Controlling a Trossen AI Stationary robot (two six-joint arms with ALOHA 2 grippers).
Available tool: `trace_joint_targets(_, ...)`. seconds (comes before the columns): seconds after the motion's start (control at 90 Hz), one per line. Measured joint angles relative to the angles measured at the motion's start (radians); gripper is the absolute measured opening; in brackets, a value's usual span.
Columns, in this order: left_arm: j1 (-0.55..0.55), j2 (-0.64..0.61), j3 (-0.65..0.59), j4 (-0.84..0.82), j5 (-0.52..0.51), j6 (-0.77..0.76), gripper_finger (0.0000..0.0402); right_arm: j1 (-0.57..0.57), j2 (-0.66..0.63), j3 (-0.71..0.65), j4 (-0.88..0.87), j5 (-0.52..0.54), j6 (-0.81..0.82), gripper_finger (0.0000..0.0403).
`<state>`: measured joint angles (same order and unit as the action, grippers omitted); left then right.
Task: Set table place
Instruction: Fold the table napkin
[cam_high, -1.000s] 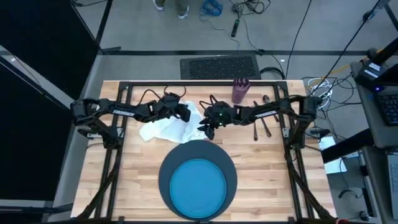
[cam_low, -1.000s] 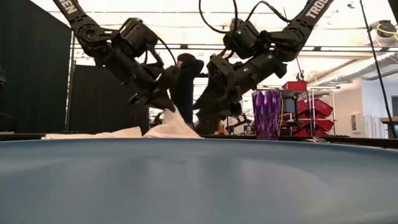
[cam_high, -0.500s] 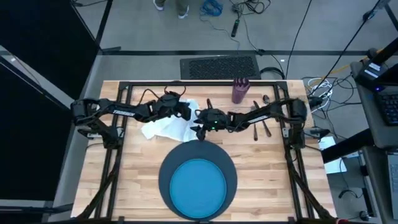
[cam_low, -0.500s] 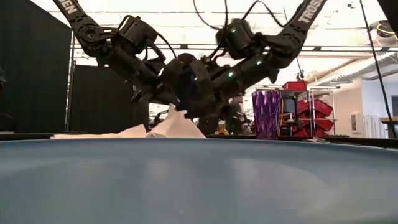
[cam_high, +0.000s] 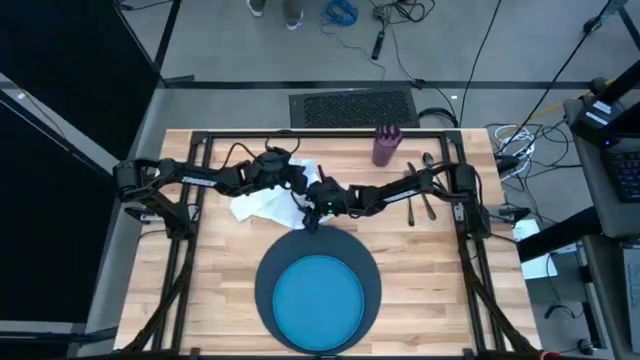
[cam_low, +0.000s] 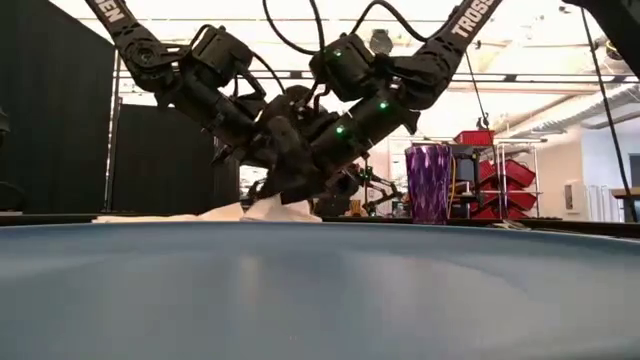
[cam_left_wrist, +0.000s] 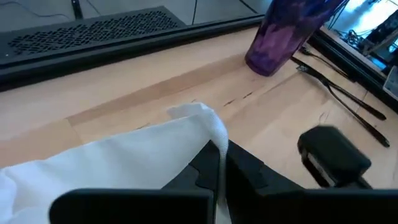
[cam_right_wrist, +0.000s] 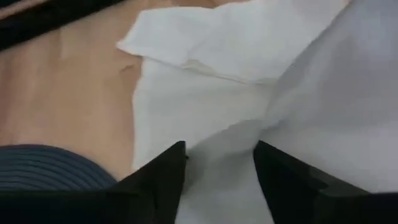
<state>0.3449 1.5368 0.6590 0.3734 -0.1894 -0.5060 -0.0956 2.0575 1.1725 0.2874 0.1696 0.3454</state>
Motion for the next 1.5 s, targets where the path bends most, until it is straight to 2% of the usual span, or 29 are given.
trace_joint_targets(0.156, -0.003, 0.000, 0.000, -0.001, 0.002, 0.008, 0.0000, 0.000, 0.000, 0.001, -0.003, 0.004, -0.056, 0.0020)
trace_joint_targets(0.267, -0.009, 0.000, 0.000, 0.002, 0.003, 0.018, 0.0000, 0.006, 0.000, 0.001, -0.006, 0.013, -0.066, 0.0005)
trace_joint_targets(0.456, -0.011, 0.000, 0.000, 0.025, 0.003, 0.018, 0.0000, 0.006, -0.021, 0.002, -0.028, -0.007, -0.068, 0.0000)
trace_joint_targets(0.644, -0.008, -0.050, 0.011, 0.102, 0.005, 0.029, 0.0000, 0.002, -0.118, 0.076, -0.218, 0.027, -0.161, 0.0000)
trace_joint_targets(0.844, 0.000, -0.137, 0.060, 0.081, 0.001, 0.098, 0.0000, -0.028, -0.227, 0.161, -0.388, 0.039, -0.272, 0.0000)
trace_joint_targets(1.167, 0.030, -0.160, 0.276, -0.075, -0.001, 0.159, 0.0000, -0.087, -0.344, 0.371, -0.741, 0.013, -0.351, 0.0000)
trace_joint_targets(1.344, 0.032, -0.159, 0.425, -0.203, 0.005, 0.209, 0.0000, -0.110, -0.351, 0.520, -0.911, -0.010, -0.367, 0.0000)
trace_joint_targets(1.5, 0.033, -0.160, 0.510, -0.288, 0.031, 0.235, 0.0000, -0.116, -0.346, 0.582, -1.005, -0.041, -0.380, 0.0000)
